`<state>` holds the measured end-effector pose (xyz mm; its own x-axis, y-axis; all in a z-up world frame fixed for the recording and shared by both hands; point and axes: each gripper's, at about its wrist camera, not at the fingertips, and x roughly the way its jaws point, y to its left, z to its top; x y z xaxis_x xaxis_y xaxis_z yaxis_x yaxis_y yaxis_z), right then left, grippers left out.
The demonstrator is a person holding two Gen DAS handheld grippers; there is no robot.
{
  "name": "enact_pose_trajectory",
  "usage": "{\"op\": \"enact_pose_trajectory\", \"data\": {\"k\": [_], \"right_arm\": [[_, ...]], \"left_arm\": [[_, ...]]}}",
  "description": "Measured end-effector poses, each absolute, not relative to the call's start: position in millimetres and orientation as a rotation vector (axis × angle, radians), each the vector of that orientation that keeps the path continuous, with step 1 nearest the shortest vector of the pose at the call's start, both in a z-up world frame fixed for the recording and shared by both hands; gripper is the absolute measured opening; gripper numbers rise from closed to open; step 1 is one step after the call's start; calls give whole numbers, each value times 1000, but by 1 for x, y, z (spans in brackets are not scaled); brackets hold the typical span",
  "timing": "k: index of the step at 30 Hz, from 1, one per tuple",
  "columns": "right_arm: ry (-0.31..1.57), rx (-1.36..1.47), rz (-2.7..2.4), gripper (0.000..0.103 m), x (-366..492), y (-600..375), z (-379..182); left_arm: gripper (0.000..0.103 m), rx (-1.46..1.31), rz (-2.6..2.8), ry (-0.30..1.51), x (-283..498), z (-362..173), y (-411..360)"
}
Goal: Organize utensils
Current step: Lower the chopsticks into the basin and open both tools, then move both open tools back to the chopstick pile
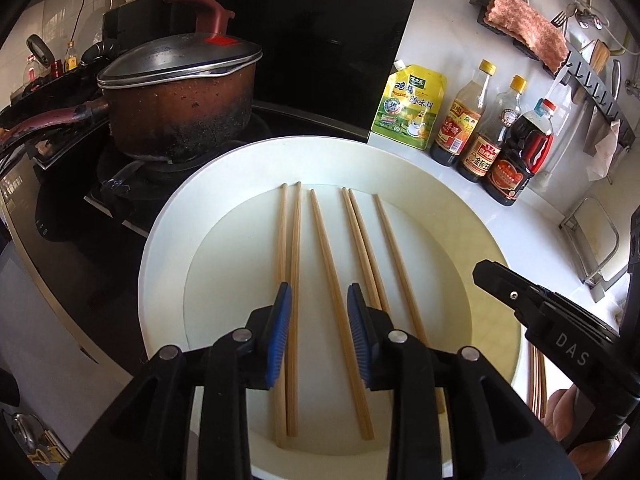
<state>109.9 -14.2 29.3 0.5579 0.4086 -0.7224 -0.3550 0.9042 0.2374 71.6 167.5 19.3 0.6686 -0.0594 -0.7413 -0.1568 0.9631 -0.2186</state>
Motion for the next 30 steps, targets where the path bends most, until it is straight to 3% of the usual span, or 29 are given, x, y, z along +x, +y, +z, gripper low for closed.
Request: {"op": "enact_pose_trajectory", "data": {"k": [7,11,17,19,30], "right_arm": [[825,76,394,21,84,-45,39],[811,69,340,22,70,-67,41],[787,86,270,27,46,-107,43],[778,92,238,34,37,-123,44],[778,108,88,40,1,-209,30]], "left_arm": [[33,-247,22,826,57,29,142],[50,-240,-12,809,48,35,122],[51,-208,-77,808,34,39,86],[55,-199,-98,805,30,41,74],[60,-128,-200,813,12,42,5]]}}
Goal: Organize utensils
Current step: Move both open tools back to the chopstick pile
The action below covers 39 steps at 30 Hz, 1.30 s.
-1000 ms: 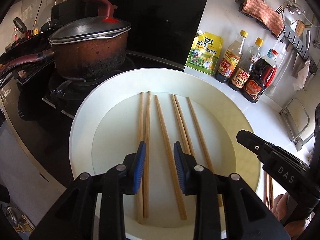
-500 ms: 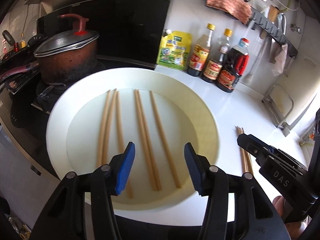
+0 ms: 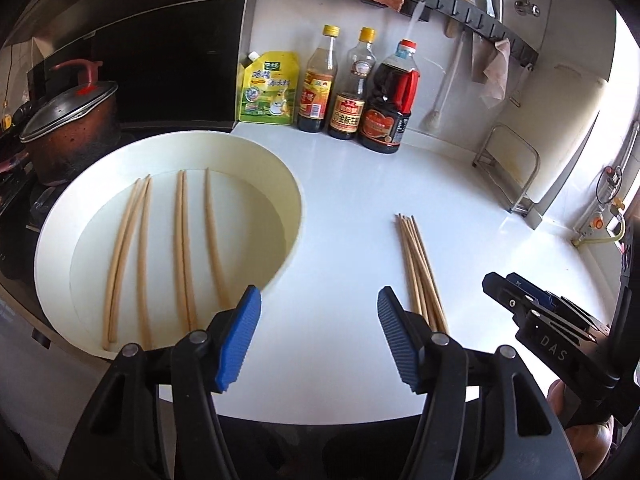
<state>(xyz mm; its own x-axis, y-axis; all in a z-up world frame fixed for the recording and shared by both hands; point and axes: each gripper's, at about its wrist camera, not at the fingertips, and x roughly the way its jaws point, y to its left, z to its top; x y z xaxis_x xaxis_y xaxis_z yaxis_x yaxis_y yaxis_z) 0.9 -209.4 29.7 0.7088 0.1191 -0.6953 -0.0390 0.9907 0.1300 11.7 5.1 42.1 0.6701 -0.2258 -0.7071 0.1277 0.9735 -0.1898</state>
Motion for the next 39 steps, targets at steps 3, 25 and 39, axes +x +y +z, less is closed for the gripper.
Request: {"op": "enact_pose_trajectory", "data": {"k": [3,25,39], "right_arm": [[794,104,68,40,0,-224,23],[933,42,109,41,45,-235,-33],[958,-9,126,41,55,-225,-38]], "left_arm": [[63,-103,-213,827,13,38,-14],[72,-33,-207,875,27,-2,-57],[72,-44,-185,897,33,-10,-55]]}}
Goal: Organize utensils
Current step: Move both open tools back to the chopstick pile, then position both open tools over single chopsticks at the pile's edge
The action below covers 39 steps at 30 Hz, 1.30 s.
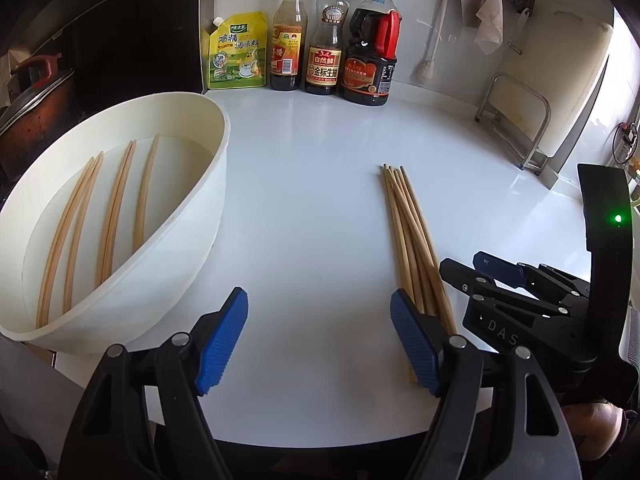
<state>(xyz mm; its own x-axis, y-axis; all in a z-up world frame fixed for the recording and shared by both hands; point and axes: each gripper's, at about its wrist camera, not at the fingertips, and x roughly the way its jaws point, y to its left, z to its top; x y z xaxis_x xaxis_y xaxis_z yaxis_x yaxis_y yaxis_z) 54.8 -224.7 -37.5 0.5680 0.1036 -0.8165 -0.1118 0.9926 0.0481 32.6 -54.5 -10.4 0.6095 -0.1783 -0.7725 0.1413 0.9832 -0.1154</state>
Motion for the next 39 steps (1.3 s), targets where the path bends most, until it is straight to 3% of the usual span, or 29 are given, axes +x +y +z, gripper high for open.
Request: {"op": "enact_pose_trajectory", "data": {"k": [39], "right_arm": [[927,25,89,41,52,-286,-39]], "left_arm": [[76,40,-198,958,63,-41,-102]]}}
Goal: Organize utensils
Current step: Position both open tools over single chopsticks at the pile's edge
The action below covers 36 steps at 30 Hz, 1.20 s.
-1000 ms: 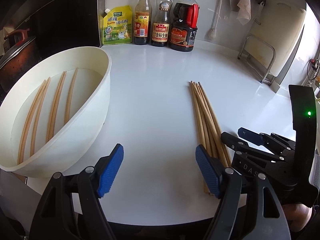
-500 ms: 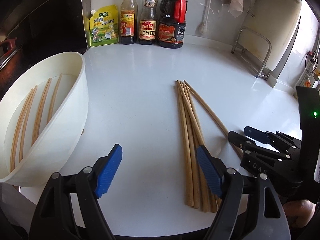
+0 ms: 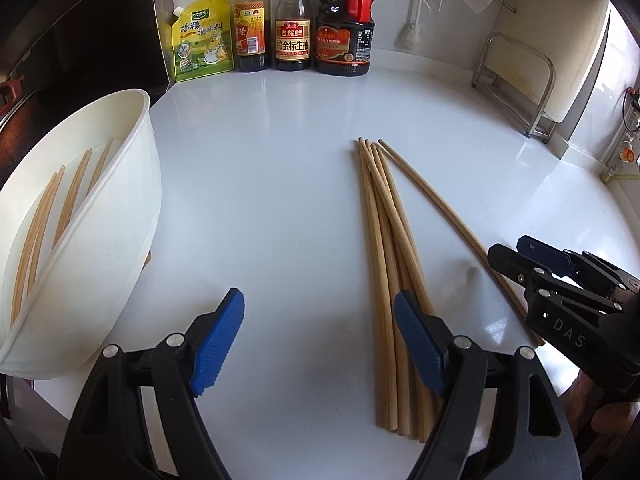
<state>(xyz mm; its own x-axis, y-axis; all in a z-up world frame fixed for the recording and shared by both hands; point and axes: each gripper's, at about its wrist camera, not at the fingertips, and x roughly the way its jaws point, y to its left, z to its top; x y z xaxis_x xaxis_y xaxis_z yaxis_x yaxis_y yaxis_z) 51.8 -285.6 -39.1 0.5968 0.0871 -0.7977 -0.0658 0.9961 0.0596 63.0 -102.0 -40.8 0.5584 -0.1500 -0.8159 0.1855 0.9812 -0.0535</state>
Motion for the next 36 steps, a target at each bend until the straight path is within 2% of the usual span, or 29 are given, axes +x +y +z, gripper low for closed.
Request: {"op": "enact_pose_trajectory", "data": {"k": [32,36], "right_arm": [[942,-53,112,41,58,-272,-44],[942,-100,114,41,64,-265,-46]], "left_arm": [[77,64,-143,968,88,-53,-108],[65,63,-162,965,92,-52,-112]]}}
